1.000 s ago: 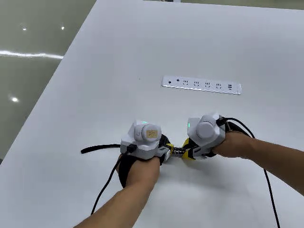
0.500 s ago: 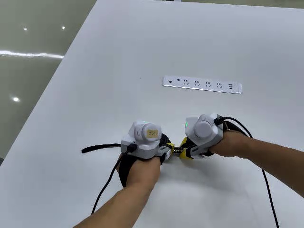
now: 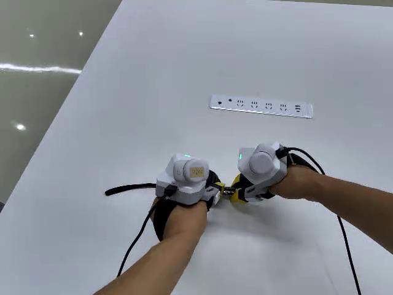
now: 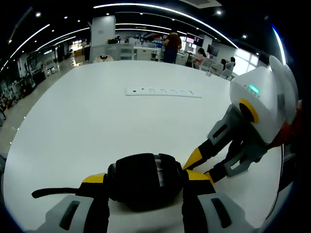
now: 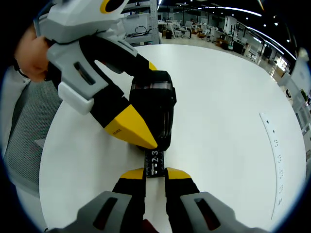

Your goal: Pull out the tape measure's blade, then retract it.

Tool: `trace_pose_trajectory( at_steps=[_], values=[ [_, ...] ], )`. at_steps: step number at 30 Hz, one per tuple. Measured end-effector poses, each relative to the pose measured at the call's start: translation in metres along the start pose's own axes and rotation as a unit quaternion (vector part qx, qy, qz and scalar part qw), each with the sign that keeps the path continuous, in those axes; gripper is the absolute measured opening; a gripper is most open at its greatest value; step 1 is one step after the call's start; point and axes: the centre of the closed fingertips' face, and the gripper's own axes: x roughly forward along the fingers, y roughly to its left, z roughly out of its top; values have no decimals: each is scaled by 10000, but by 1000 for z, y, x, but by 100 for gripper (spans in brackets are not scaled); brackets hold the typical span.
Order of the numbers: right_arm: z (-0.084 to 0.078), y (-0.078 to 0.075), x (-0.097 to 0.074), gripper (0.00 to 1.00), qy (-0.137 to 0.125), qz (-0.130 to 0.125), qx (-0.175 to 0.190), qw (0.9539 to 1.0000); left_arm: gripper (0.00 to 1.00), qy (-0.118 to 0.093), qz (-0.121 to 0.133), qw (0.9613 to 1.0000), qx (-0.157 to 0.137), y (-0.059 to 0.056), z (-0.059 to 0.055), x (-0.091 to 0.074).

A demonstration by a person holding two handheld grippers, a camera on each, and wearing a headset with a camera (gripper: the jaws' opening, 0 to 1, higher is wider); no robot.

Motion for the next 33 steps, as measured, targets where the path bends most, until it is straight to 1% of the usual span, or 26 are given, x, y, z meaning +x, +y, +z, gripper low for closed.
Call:
trace_pose_trajectory(
  at_steps=[7,21,33],
  values=[
    [3,0,2,15,-38,2,-1,10000,57,-43,-2,10000,6,0,0,0],
    [9,1,7,15,-26,7,-60,10000,57,-87,-19,9999,70,-1,0,0],
    [12,0,10,14,53,12,-216,9998,57,-86,-15,9999,55,-1,0,0]
  ],
)
